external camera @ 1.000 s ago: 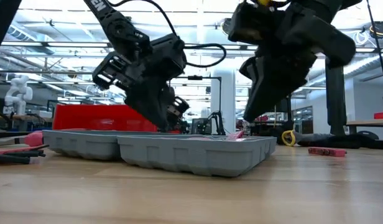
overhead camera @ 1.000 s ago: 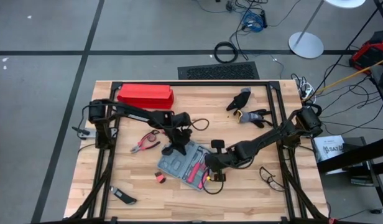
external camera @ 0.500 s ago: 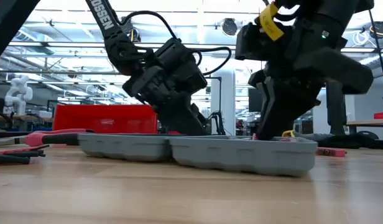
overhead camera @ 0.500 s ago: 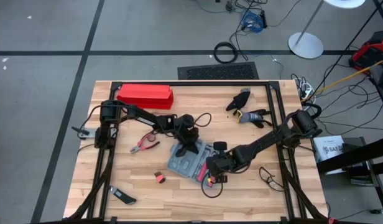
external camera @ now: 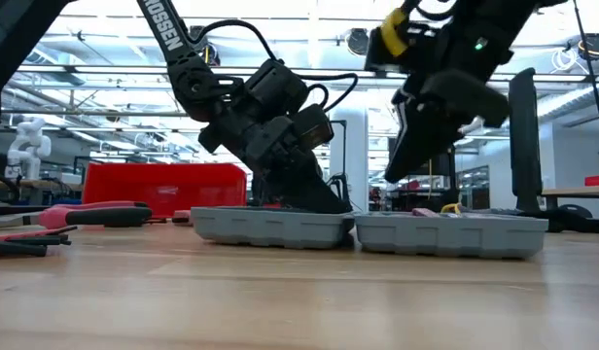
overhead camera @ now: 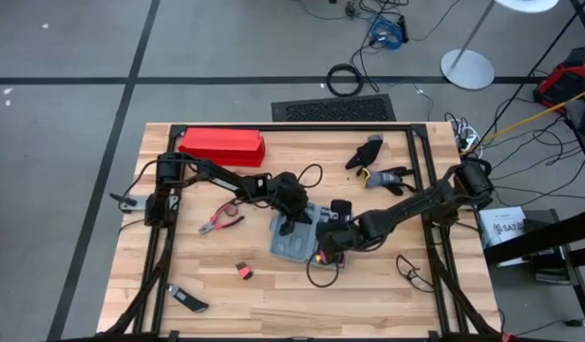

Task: Prefit tool cases
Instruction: Put the screwdriver bit holder in the gray pre-fit tool case

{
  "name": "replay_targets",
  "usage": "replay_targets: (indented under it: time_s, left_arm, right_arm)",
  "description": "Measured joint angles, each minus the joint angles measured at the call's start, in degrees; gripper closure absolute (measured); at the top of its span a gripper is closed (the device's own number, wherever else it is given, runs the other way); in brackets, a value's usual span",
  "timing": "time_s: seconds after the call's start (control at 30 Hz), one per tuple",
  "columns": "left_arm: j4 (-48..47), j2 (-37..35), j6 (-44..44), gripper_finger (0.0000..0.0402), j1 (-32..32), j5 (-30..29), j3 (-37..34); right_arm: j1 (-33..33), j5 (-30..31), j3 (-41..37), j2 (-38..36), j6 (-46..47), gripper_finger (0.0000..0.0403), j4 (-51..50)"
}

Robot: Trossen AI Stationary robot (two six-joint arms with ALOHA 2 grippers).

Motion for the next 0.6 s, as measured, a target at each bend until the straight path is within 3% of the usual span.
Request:
replay_targets:
  time_s: [0.6]
  left_arm:
    - [-0.5,0.0,0.6,0.0402,0.0,-3.3,-0.1]
  right_arm:
    - [-0.1,-3.2,0.0,1.6,13.2,0.0403,-9.4]
